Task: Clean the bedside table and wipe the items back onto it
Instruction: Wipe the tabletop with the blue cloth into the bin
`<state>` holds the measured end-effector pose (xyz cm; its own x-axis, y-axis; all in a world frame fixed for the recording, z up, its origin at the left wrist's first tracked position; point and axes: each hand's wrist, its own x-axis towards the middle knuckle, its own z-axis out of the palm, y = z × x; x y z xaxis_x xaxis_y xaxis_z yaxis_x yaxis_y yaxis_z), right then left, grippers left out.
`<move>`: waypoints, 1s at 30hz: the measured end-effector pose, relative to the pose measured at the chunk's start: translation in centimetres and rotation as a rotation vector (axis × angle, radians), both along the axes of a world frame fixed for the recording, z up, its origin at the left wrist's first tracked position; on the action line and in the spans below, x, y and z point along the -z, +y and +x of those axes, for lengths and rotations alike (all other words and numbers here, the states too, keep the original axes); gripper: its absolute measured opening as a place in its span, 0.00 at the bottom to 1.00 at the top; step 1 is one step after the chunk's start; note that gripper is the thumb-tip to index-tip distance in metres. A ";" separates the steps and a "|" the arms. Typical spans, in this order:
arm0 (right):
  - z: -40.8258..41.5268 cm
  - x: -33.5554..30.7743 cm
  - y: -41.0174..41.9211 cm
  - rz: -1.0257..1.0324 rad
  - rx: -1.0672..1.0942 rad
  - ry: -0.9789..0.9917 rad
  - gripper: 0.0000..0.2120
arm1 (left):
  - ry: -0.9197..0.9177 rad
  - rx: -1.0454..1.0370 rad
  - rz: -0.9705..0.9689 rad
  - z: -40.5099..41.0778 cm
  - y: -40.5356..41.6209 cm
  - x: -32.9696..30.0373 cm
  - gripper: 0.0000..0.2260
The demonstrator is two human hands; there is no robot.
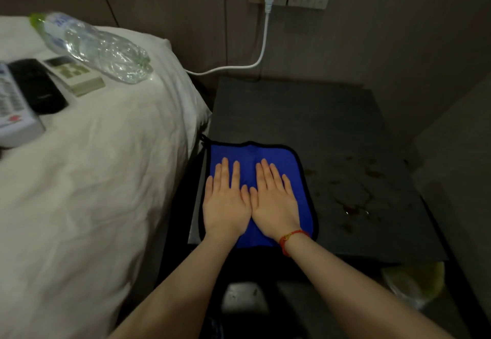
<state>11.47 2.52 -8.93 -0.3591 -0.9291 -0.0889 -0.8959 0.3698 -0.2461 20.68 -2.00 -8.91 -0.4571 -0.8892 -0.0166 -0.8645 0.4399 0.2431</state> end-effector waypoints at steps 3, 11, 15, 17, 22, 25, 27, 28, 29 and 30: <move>0.2 0.0 0.5 0.000 0.003 0.005 0.27 | -0.008 -0.003 0.007 0.2 0.4 0.0 0.25; -2.9 -0.1 -4.7 -0.004 -0.003 0.009 0.26 | -0.004 -0.002 -0.020 -2.8 -4.9 0.2 0.25; -5.8 0.1 -9.5 -0.018 0.015 0.008 0.26 | -0.021 -0.006 -0.013 -5.8 -9.6 0.3 0.25; -7.2 0.2 -11.9 -0.025 0.016 0.011 0.26 | -0.029 -0.004 -0.021 -7.2 -12.0 0.3 0.25; -10.9 0.2 -17.6 -0.032 0.008 0.020 0.26 | -0.022 -0.010 -0.016 -10.7 -17.7 0.3 0.25; -12.5 0.2 -20.2 -0.036 0.015 0.021 0.26 | -0.036 -0.010 -0.024 -12.4 -20.4 0.3 0.25; -13.2 0.1 -21.4 -0.037 0.019 0.024 0.26 | -0.047 -0.016 -0.022 -13.2 -21.6 0.2 0.25; -13.4 0.1 -21.7 -0.037 0.021 0.024 0.26 | -0.048 -0.019 -0.019 -13.4 -22.0 0.3 0.25; -13.6 0.1 -22.0 -0.036 0.021 0.025 0.26 | -0.049 -0.020 -0.018 -13.6 -22.2 0.3 0.25; -13.7 0.1 -22.1 -0.037 0.020 0.022 0.26 | -0.051 -0.021 -0.018 -13.8 -22.4 0.3 0.25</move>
<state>-2.23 -19.61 -9.01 -0.3790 -0.9242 -0.0465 -0.8939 0.3787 -0.2399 6.91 -24.36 -9.26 -0.4372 -0.8991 -0.0230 -0.8846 0.4253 0.1911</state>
